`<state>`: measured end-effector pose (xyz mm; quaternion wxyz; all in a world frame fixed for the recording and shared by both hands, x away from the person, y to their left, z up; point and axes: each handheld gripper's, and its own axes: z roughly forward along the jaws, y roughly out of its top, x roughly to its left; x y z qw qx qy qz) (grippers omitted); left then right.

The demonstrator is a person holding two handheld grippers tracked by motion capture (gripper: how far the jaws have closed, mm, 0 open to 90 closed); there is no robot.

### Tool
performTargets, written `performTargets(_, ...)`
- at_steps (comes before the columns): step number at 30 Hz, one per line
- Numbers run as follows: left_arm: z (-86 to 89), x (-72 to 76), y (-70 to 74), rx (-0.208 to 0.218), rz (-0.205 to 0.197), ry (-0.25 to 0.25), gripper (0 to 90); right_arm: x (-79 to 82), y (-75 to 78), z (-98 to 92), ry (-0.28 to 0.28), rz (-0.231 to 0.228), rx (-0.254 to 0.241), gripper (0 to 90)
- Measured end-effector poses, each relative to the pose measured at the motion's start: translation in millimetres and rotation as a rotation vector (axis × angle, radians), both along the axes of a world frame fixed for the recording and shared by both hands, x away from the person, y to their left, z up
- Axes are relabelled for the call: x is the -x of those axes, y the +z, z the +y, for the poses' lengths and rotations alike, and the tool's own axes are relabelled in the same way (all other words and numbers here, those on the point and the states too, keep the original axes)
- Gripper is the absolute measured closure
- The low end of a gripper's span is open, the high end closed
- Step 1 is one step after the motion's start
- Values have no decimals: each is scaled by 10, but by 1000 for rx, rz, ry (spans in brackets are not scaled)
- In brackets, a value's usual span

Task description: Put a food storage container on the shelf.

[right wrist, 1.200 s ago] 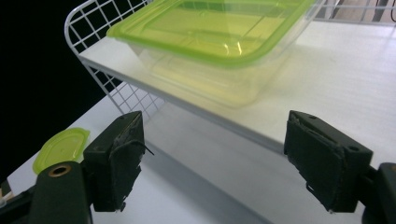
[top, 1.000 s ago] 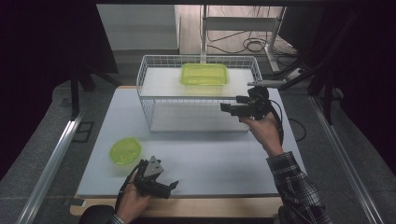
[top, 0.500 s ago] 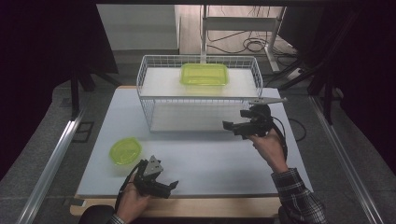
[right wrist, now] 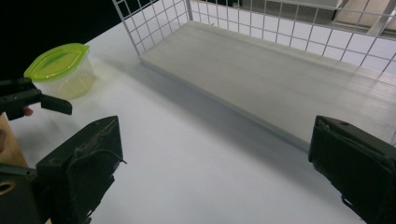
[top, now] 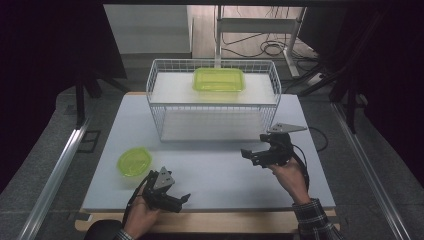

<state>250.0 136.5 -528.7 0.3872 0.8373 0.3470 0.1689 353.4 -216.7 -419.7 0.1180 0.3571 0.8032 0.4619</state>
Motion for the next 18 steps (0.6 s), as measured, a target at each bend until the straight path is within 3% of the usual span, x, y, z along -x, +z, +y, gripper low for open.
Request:
performTargets(7,-11,6,5,-1,-1,-2,13,129,-176,-43,-5,-19,-7,28)
performTargets(18,15,3,15,2,-9,-3,20,255,-425,-77,-16,-17,33,27)
